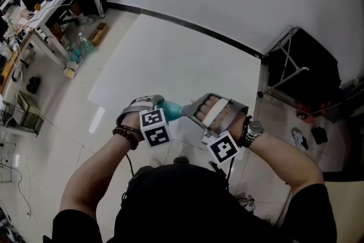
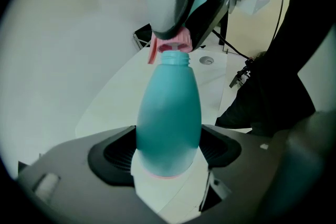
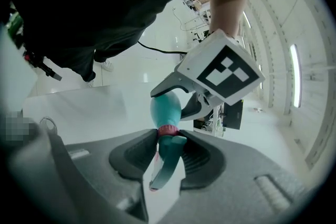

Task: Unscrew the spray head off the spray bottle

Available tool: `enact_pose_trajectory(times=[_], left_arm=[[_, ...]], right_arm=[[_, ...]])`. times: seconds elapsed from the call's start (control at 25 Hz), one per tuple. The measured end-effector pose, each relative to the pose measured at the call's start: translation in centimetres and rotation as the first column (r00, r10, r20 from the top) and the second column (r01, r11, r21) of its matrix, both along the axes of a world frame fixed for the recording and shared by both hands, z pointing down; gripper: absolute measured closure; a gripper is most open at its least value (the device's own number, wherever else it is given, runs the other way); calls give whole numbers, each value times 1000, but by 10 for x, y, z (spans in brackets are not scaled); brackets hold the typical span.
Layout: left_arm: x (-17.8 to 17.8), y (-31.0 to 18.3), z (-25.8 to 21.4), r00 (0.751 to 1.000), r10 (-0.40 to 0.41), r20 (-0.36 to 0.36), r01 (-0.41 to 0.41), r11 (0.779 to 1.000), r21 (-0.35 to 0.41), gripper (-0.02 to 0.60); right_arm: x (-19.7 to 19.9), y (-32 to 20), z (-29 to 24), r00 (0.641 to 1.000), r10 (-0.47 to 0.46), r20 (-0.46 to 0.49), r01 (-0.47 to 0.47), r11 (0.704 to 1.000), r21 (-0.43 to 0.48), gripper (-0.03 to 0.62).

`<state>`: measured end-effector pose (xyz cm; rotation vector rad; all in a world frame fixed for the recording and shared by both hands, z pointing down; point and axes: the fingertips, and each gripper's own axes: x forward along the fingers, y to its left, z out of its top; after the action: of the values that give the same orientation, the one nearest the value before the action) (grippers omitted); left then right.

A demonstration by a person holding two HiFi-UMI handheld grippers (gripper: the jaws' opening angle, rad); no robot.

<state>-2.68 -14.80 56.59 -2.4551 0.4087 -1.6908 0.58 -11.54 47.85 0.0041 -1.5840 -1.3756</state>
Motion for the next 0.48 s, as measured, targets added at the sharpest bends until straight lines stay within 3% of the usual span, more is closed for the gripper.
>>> enact_pose_trajectory(times=[0.48], left_arm=[[-13, -10, 6, 999, -33, -12, 33, 999, 12, 181]], right_arm=[[3, -8, -11, 998, 47, 45, -46, 999, -29, 474]])
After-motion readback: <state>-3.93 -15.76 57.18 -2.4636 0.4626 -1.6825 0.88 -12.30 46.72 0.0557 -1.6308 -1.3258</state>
